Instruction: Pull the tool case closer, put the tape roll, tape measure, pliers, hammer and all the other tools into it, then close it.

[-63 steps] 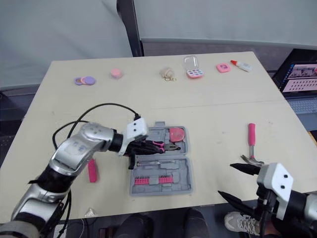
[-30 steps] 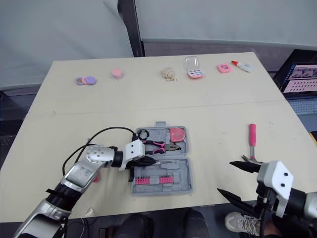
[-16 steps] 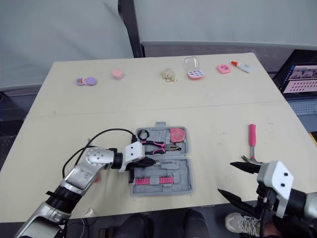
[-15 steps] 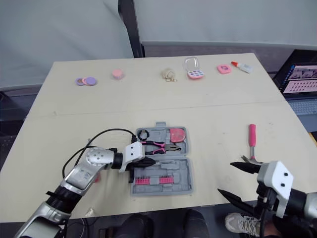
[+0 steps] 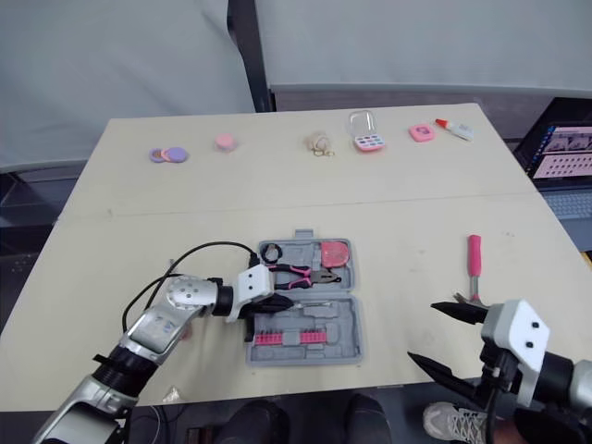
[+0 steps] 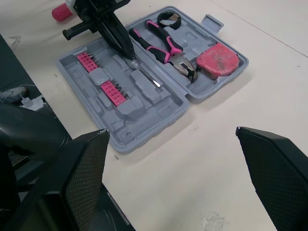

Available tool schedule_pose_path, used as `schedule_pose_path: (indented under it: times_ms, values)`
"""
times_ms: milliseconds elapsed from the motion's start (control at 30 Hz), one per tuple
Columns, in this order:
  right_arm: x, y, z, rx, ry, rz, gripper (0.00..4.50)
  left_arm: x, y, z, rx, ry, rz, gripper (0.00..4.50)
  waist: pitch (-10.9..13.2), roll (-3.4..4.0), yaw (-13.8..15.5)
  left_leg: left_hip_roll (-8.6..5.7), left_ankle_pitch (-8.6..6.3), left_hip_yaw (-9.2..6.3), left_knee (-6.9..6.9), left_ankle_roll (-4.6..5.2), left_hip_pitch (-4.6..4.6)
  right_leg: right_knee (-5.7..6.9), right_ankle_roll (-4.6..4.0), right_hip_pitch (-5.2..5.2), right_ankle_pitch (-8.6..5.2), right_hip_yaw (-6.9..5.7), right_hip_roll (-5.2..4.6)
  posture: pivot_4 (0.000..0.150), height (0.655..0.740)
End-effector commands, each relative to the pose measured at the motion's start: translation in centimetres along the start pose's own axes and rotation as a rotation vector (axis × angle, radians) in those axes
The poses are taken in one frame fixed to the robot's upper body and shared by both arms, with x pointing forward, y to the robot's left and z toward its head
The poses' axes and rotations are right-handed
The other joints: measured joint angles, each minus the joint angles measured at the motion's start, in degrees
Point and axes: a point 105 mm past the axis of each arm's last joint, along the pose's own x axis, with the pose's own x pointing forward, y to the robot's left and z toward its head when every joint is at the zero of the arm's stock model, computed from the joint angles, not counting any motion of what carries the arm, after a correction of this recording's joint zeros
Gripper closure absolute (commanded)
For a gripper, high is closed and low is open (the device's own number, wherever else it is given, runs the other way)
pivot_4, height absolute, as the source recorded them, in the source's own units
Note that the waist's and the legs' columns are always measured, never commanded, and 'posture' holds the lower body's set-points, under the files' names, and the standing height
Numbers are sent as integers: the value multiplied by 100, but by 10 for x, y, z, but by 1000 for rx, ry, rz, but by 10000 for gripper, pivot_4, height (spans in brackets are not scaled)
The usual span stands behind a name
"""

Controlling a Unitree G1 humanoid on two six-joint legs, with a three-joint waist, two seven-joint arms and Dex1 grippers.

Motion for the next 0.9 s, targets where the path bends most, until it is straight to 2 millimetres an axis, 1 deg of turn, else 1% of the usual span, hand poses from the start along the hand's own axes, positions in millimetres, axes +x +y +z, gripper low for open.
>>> schedule_pose_path:
  times_ms: [33,300,367,433,467,667,900]
  values:
    - [-4,0,10,-40,-11,-11,0,10,-19,-37,-73,145,-63,44450,-4,1,18,0,0,0,0,0,0,0,0,0,0,0,0,1500,7400]
    - [-5,1,9,-38,-8,-13,0,14,-26,-49,-92,196,-87,44450,-60,4,29,0,-1,-3,-7,1,14,-13,0,17,0,-2,0,1500,7400]
    - [-5,1,10,-39,-9,-13,0,16,-27,-50,-97,200,-91,44450,-62,6,30,1,-1,-7,-16,2,32,-26,0,40,0,-6,0,1500,7400]
    - [-5,0,10,-39,-10,-13,0,17,-28,-52,-99,208,-98,44450,-65,5,33,2,-4,-13,-32,6,77,-41,0,91,0,-11,0,1500,7400]
    - [-5,0,10,-39,-10,-13,0,17,-29,-53,-103,213,-102,44450,-67,6,34,3,-5,-16,-34,8,84,-43,-1,102,-1,-10,0,1500,7400]
    - [-5,0,10,-40,-11,-15,0,20,-35,-62,-106,242,-121,44450,-92,18,33,24,-6,-25,-34,9,85,-45,-1,104,-1,-8,-5,1500,7400]
    - [-6,0,10,-39,-10,-18,0,22,-38,-67,-101,268,-137,44450,-114,34,35,23,-7,-43,-34,8,88,-65,-2,125,-1,-10,-5,1500,7400]
